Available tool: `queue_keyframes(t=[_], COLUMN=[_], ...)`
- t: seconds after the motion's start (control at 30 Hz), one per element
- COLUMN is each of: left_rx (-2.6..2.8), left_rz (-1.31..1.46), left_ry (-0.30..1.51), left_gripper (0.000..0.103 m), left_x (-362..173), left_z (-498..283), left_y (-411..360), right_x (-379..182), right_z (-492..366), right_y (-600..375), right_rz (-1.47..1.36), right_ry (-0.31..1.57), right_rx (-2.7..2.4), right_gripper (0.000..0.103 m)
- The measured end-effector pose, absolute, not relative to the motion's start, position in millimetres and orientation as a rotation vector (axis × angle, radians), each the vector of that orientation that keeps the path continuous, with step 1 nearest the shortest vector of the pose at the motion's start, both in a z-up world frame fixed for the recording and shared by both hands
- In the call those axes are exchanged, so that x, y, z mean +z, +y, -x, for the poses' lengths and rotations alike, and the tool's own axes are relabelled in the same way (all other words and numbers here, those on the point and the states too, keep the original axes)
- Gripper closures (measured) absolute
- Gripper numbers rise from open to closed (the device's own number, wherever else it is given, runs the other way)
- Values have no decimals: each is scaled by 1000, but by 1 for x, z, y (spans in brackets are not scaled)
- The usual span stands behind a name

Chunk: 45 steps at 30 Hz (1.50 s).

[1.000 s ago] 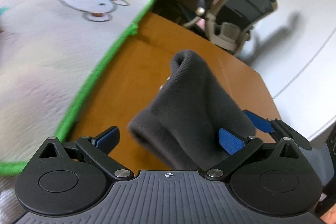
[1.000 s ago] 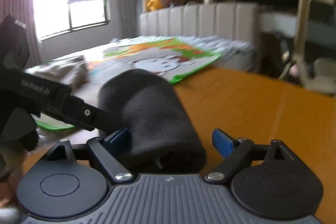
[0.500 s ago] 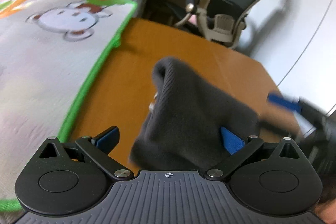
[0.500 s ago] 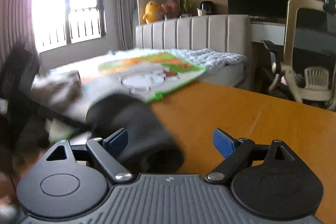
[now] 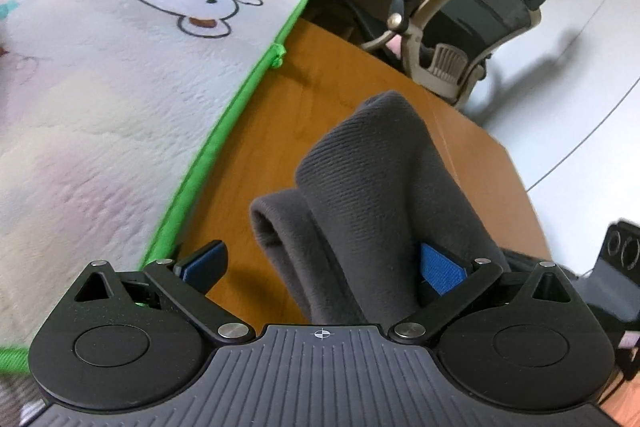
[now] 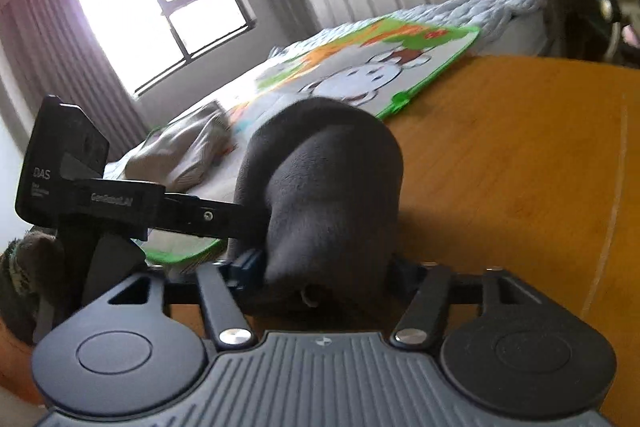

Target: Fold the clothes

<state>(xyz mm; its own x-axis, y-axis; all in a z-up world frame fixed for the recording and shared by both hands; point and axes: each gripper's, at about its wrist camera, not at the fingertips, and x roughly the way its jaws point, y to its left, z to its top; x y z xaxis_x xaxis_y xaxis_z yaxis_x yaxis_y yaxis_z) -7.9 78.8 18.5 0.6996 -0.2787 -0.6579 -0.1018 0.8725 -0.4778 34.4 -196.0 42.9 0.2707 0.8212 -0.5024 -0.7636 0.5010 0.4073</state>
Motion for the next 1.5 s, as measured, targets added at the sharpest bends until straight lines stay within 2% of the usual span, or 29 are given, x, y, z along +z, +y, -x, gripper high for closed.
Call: queue_keyframes(t=[0.3,0.6,0.77,0.97,1.03,1.1,1.3,1.47,1.5], left_rx=[-241,-289,-218,-235,-237,-240,-253,-242,-245], left_rz=[401,272,95,211,236,229,260,313,322], left_ry=[789,655,646,656,652,631,619,618,621], left_gripper=[0,0,0,0,0,0,0,0,0], left_x=[16,57,39,17,12,10,5,-1,-2], left_z=[-99,-104,-111,-111,-112,-108,-108,-106,-106], left_y=[-1,-40,-54,-34,-29,-29,-24,-15,-13], right_x=[54,53,62,83,88,98,112,69,62], right_z=[-57,-64,-50,-41,-45,-60,-133,-172,-174], right_y=[-249,-238,-226,-265,-266,-263,-244,-216,-213], right_rz=[-21,79,146,150,163,129,11,61,74], right_ry=[592,536,496,447,420,414,480,611,613], right_rx=[681,526,599,650,626,616,608,546,529], right_gripper=[44,32,20,19,29,32,32,28,23])
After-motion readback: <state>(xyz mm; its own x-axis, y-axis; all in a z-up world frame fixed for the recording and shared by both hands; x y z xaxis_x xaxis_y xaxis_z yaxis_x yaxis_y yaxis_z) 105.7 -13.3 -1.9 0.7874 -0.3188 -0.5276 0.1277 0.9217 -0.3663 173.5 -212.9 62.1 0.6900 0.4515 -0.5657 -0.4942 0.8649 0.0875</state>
